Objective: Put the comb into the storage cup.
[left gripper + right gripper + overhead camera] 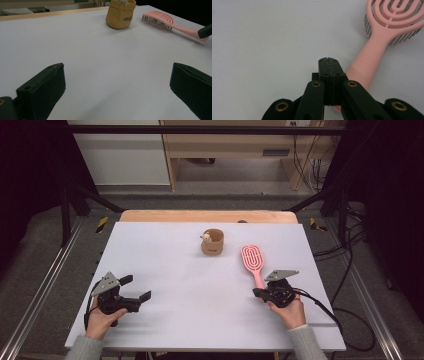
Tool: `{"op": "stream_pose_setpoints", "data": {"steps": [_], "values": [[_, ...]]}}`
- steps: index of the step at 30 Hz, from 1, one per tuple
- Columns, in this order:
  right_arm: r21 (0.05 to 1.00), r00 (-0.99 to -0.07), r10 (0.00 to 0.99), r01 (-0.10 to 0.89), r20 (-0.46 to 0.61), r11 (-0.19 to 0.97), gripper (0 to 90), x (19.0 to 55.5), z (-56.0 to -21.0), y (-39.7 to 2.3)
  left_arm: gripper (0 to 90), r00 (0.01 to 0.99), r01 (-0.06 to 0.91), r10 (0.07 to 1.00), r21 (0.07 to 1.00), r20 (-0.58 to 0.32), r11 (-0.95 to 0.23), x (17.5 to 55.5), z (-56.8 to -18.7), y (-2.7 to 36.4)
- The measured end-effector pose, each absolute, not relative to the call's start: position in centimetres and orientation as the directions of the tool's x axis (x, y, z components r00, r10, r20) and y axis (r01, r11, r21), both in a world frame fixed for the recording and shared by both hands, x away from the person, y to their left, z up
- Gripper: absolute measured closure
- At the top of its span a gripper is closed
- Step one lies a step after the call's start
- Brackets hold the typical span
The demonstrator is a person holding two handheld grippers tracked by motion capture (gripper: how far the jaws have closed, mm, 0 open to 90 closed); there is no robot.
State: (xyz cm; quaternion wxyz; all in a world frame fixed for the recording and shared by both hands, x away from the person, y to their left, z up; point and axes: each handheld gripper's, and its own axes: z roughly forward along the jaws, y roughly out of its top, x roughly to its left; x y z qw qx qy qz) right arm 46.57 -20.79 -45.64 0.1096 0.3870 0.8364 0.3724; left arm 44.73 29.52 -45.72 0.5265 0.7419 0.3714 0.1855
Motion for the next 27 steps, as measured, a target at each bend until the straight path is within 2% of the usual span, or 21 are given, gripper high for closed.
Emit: {"op": "stream_pose_setpoints", "data": {"steps": [27], "values": [[0.685,-0.635,0.766,0.602,0.099,0.411,90.0,46.6,-45.6,-22.3,0.3,0.656,0.355,0.746,0.919,-0.113,-0.173,44.7,-45.7,29.5]]}}
